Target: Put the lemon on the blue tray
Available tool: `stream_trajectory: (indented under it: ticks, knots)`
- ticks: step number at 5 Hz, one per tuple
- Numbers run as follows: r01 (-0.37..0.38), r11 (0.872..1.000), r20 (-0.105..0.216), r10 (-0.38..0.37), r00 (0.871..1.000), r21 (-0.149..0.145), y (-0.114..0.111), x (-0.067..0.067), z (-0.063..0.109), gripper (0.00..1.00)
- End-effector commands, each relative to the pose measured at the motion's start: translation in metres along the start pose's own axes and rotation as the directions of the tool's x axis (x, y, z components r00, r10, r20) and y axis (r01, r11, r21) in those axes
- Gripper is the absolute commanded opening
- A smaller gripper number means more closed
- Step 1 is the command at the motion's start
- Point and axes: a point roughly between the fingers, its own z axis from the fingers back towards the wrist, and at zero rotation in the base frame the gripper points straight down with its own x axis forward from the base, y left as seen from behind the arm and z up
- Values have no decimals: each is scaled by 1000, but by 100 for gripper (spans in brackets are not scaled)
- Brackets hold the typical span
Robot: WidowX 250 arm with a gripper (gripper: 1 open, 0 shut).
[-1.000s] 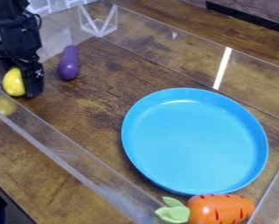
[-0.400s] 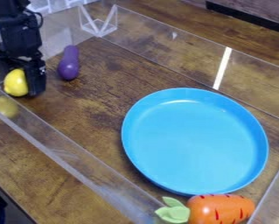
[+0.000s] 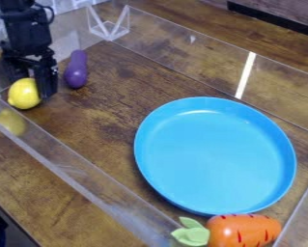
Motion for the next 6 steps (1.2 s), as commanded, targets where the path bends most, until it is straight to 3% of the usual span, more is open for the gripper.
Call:
stream_trajectory:
  ticks: [1,3,4,5,6]
  knots:
    - [-11,1000,48,10,999,25,12,1,21,100]
    - [-139,990,44,139,989,-1,19,-5,16,100]
    - [-201,980,41,201,979,-13,19,-6,9,100]
    - [-179,984,23,179,984,-20,17,-9,6,0]
    - [-147,989,8,147,989,-18,17,-12,7,0]
